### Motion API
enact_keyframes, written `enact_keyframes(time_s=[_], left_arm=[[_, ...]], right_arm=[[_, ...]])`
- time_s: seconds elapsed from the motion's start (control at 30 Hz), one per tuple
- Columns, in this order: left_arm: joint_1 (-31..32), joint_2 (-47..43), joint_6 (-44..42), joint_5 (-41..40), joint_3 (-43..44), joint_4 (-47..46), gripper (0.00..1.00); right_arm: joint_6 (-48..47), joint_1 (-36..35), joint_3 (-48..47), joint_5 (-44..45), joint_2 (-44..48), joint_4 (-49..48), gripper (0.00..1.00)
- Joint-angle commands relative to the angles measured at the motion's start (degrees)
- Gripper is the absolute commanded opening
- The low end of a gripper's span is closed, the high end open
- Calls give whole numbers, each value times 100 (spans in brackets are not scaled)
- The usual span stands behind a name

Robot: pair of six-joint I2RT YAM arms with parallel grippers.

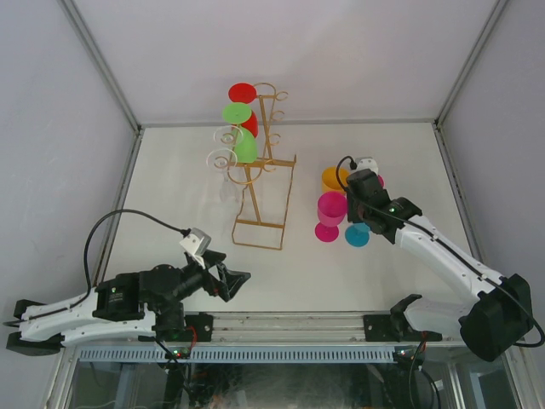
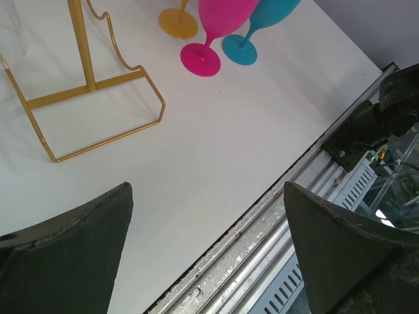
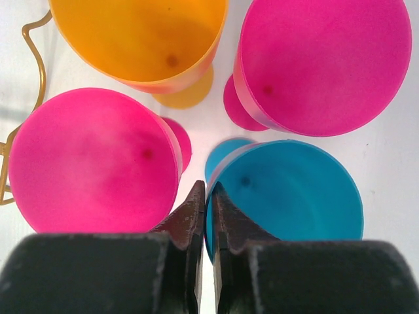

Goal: Take the wine glass off the wine glass rack
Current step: Place the wine glass at the center of the board.

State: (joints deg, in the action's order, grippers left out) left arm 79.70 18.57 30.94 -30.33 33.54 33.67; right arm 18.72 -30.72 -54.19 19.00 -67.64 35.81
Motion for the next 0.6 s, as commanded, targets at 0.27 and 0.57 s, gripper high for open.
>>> enact_keyframes(time_s=[0.27,0.57], left_arm=[[-16,-3,90,-97,333,-56,100],[-16,8,110,-96,337,-35,100]], right_arm=[[-139,31,-354,54,-21,-97,8],[-214,31,-373,104,-82,-14,7]])
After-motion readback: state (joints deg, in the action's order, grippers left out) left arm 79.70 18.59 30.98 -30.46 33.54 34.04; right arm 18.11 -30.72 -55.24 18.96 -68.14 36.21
